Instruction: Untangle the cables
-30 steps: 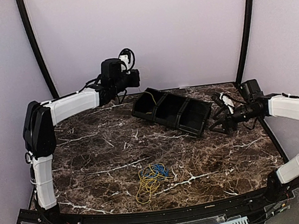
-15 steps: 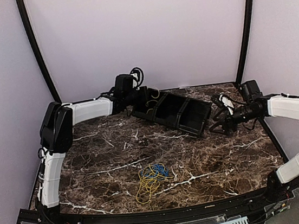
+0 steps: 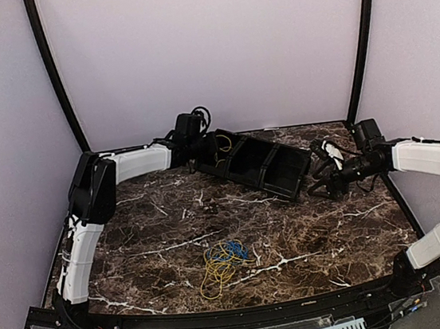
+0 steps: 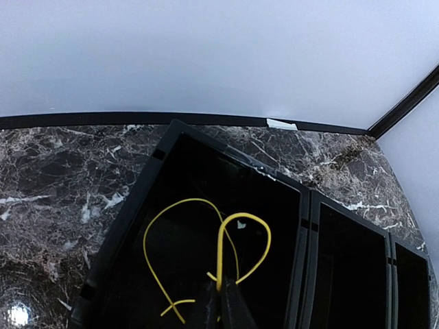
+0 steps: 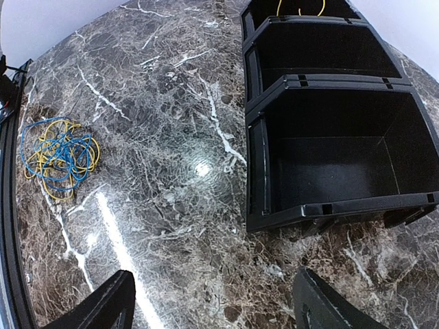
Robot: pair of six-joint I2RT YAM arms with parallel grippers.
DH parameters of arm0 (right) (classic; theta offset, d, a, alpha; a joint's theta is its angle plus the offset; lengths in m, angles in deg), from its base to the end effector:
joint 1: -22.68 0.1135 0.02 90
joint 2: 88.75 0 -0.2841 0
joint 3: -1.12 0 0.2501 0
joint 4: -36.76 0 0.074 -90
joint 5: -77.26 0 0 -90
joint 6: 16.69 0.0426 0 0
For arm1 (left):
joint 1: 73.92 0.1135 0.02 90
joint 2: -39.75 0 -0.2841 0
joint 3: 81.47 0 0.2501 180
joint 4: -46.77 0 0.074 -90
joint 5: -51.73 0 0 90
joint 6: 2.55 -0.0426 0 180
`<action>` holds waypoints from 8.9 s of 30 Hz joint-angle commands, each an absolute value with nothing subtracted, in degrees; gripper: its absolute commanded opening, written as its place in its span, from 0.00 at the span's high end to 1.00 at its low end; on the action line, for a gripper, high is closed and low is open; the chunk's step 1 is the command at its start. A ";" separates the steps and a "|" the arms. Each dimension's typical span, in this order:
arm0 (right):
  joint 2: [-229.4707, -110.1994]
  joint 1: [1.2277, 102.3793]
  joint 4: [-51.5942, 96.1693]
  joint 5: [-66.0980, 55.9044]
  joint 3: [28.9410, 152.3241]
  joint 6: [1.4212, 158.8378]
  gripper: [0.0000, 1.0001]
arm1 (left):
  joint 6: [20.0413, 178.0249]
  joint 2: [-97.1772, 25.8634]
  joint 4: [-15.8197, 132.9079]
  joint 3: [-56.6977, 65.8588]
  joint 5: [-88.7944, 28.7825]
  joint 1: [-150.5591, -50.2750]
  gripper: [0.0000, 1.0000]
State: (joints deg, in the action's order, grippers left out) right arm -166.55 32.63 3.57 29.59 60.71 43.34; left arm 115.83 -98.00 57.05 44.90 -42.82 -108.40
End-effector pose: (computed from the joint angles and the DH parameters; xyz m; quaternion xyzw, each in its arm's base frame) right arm 0.2544 0.0738 0.2306 -0.4126 0.7865 0.2820 0.3628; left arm 0.4831 -0.3277 0.2122 0.0217 0.8267 -0.2646 0.4960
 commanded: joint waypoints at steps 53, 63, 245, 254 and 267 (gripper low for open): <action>-172.94 55.18 -6.29 24.61 71.18 34.57 0.38 | 118.43 -30.69 70.29 -29.14 -26.98 -124.85 0.71; -182.32 67.57 -6.19 22.92 78.93 33.04 0.36 | 122.18 -28.90 59.08 -39.22 -22.44 -127.12 0.68; -219.33 80.73 8.46 9.07 98.57 49.73 0.54 | 49.89 -30.27 52.24 58.98 -72.59 -137.02 1.00; -218.11 78.47 7.46 11.43 97.63 49.39 0.52 | 49.10 -25.84 52.64 43.92 -78.56 -137.04 1.00; -203.53 74.71 2.94 9.76 85.19 47.31 0.81 | 54.62 -12.18 49.15 3.52 -97.80 -136.66 1.00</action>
